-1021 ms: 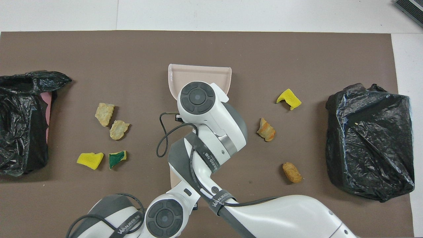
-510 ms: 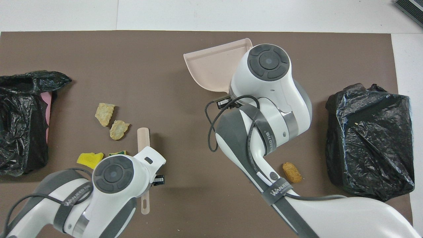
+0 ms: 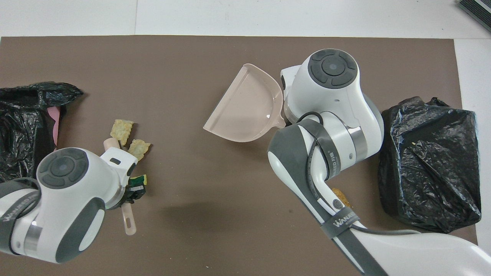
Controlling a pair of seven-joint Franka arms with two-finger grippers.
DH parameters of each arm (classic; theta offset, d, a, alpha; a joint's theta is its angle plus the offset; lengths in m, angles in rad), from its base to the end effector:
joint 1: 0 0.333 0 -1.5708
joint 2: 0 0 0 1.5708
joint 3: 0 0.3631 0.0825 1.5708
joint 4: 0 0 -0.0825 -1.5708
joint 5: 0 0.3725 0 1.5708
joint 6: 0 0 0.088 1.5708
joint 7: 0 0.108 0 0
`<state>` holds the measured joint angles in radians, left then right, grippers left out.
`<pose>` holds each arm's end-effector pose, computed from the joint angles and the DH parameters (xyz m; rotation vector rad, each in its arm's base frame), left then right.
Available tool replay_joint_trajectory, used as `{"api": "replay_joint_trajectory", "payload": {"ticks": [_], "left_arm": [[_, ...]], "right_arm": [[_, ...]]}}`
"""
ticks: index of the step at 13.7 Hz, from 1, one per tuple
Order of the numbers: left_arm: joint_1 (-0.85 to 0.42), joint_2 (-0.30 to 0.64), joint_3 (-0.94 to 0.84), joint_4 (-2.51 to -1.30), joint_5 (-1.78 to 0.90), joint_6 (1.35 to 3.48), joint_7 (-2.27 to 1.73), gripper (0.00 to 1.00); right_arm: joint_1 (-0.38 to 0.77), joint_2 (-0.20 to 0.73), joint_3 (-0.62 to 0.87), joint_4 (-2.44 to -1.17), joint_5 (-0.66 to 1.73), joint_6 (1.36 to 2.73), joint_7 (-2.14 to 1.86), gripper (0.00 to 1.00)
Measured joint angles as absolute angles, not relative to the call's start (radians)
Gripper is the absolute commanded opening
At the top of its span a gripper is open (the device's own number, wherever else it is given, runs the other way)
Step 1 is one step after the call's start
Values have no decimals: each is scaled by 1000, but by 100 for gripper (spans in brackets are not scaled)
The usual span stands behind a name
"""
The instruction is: Sweep and dump trash in bin
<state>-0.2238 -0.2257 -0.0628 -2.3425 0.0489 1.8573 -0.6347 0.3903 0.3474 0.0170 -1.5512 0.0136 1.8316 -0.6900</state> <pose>0.4015 -0.1154 0.4554 -2.9173 -0.4881 0.3078 0.6071 0.2614 0.4909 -2.6591 -1.6166 0.0990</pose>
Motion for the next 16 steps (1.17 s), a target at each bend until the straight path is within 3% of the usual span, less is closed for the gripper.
{"api": "replay_joint_trajectory", "payload": {"ticks": [7, 12, 16], "left_arm": [[-22, -296, -62, -2456, 65, 1832, -652, 0], [-23, -334, -77, -2564, 61, 1897, -655, 0], [-116, -330, -88, -2591, -12, 1994, -691, 0]], "right_arm": [[475, 370, 24, -1624, -95, 1914, -820, 0], [521, 432, 25, -1640, -180, 1977, -822, 0], [541, 447, 24, -1647, -190, 1990, -822, 0]]}}
